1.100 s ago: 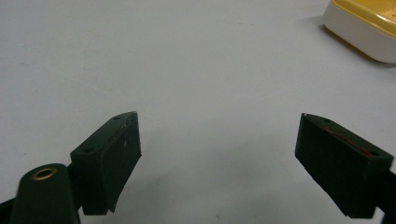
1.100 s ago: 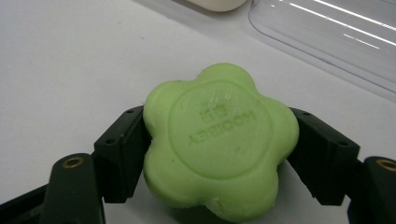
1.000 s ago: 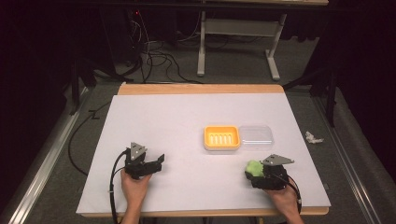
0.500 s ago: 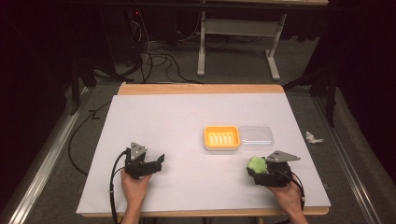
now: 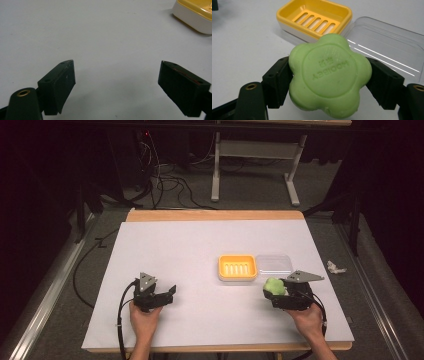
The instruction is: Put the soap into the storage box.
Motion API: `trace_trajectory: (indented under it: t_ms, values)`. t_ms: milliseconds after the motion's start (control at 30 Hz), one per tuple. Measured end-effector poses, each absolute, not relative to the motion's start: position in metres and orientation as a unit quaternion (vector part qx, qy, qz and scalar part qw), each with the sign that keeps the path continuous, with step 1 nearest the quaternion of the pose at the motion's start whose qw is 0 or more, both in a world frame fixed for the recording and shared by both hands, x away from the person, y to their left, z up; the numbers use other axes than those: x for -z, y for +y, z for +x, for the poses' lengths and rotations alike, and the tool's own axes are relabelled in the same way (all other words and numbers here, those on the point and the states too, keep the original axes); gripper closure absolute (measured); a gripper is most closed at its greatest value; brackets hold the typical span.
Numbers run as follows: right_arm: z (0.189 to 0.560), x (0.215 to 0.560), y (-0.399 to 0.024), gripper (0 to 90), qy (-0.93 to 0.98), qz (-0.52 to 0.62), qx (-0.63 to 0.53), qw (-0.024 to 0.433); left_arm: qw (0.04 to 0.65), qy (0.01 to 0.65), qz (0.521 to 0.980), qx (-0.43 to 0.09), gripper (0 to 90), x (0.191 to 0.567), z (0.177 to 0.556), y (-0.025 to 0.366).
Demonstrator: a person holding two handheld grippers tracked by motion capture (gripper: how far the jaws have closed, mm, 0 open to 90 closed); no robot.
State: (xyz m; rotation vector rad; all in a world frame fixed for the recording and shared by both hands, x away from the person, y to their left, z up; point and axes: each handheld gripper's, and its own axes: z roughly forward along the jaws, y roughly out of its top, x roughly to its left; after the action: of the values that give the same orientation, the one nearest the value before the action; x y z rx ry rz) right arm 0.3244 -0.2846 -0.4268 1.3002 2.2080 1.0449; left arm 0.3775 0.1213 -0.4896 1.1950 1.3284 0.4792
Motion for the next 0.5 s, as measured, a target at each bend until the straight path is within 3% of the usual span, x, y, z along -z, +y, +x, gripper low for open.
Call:
trace_trajectory:
  t_ms: [500]
  values:
    - [0.353,0.411,-0.267,26.8,0.784,0.459,-0.382,0.172,0.602,0.574,0.516,-0.207,14.7,0.49,0.378,0.121]
